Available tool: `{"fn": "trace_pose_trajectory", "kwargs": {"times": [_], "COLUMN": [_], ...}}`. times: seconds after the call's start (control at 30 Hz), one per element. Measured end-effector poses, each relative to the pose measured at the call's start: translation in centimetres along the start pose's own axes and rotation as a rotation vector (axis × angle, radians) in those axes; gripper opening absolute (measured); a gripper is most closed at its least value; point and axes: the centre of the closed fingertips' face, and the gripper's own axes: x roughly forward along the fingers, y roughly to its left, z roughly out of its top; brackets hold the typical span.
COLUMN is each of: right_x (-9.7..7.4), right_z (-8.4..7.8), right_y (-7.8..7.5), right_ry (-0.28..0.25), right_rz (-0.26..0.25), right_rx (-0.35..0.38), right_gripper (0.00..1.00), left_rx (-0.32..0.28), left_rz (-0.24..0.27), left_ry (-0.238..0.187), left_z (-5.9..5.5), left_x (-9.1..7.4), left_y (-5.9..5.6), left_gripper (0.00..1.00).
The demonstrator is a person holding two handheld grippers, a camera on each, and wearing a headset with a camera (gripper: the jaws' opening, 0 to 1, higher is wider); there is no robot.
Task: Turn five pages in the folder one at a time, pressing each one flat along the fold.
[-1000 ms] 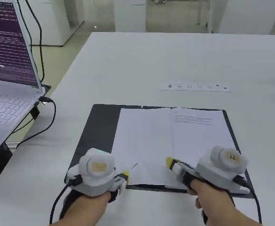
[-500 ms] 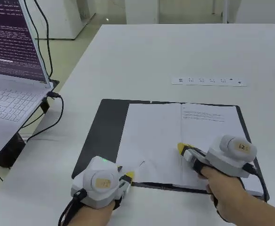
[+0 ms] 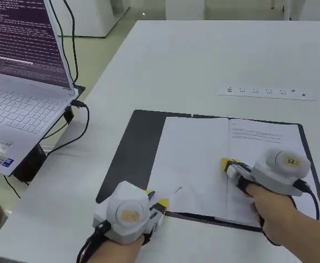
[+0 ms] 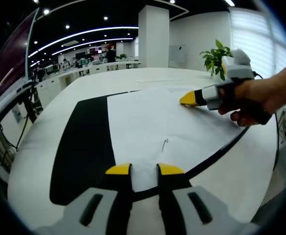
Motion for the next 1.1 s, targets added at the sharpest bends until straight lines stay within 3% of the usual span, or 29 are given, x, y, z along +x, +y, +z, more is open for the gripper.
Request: {"fn": "trace_pose_trajectory", "kwargs": {"times": [0.1,0.17,0.37,0.67,1.1], "right_x": [0.7,1.2,2.6,3.5,5.9], "right_z": [0.4,0.7,1.7,2.9,4.8], "right_y": [0.2,0.2,-0.9,-1.0,-2.1], "right_ry": [-0.001,-0.003,-0.011,-0.020,-0.028], "right_rz": [0.014,0.026,0.003,0.006,-0.032], "right_rx": [-0.014,0.015,0.016,-0.048,-0.125], "right_gripper": [0.00,0.00,0.00,0.00,0.00], "left_rx": [-0.001,-0.001,-0.001,-0.017,-0.035], "left_rz": [0.002,0.002,0.002,0.006,0.008], "left_ry": [-0.004,-0.007,-0.006,-0.019,-0.028], "left_z": [0.0,0.0,0.0,0.0,-0.1], "left_x": [0.0,0.0,0.0,0.0,0.1], "left_y": [0.0,0.1,0.0,0.0,0.3], "left_gripper": [0.19,0.19,0.19,0.19,0.17]}}
